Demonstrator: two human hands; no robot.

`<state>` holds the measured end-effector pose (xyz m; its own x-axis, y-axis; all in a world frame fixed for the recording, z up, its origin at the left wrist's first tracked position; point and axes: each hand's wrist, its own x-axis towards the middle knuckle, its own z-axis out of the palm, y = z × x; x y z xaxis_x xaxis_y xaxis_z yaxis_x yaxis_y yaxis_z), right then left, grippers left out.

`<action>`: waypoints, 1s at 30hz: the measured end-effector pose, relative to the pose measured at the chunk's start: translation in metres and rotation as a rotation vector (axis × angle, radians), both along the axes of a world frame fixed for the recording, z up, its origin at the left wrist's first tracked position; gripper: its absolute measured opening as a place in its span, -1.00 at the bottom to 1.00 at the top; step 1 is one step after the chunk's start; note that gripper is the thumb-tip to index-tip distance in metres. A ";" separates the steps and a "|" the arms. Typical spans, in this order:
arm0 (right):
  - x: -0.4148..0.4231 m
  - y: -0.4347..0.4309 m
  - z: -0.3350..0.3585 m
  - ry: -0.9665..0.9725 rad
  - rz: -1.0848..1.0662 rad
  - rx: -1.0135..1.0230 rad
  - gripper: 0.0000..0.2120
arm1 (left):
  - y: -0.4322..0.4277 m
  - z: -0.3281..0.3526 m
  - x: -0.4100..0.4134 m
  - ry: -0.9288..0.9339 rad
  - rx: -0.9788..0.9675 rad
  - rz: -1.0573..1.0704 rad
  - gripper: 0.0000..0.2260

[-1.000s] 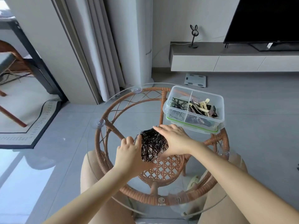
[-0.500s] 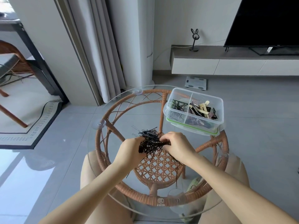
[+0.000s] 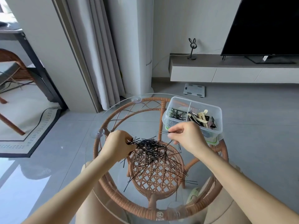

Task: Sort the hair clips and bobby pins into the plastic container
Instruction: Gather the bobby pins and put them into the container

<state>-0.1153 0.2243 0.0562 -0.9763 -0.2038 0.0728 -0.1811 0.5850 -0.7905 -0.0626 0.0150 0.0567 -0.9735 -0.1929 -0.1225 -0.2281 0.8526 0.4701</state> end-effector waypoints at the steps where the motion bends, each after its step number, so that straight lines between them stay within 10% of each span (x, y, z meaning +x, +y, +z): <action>1: -0.006 0.001 0.006 -0.003 -0.020 -0.035 -0.88 | -0.001 0.003 -0.003 0.007 0.017 0.006 -0.81; 9: -0.094 0.006 0.027 0.088 -0.342 0.010 -0.91 | -0.002 0.029 -0.025 0.067 0.050 0.005 -0.80; 15: -0.135 -0.016 0.006 -0.235 -0.223 0.232 -0.76 | 0.011 0.044 -0.045 0.073 0.059 -0.043 -0.87; 30: -0.113 0.051 0.039 -0.126 -0.239 -0.132 -0.68 | 0.109 0.065 -0.163 0.231 -0.066 -0.118 -0.88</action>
<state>-0.2287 0.2749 0.0949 -0.9985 0.0357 -0.0414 0.0536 0.4901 -0.8700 -0.2258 0.1242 0.1213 -0.9904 -0.0763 0.1148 -0.0180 0.8973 0.4410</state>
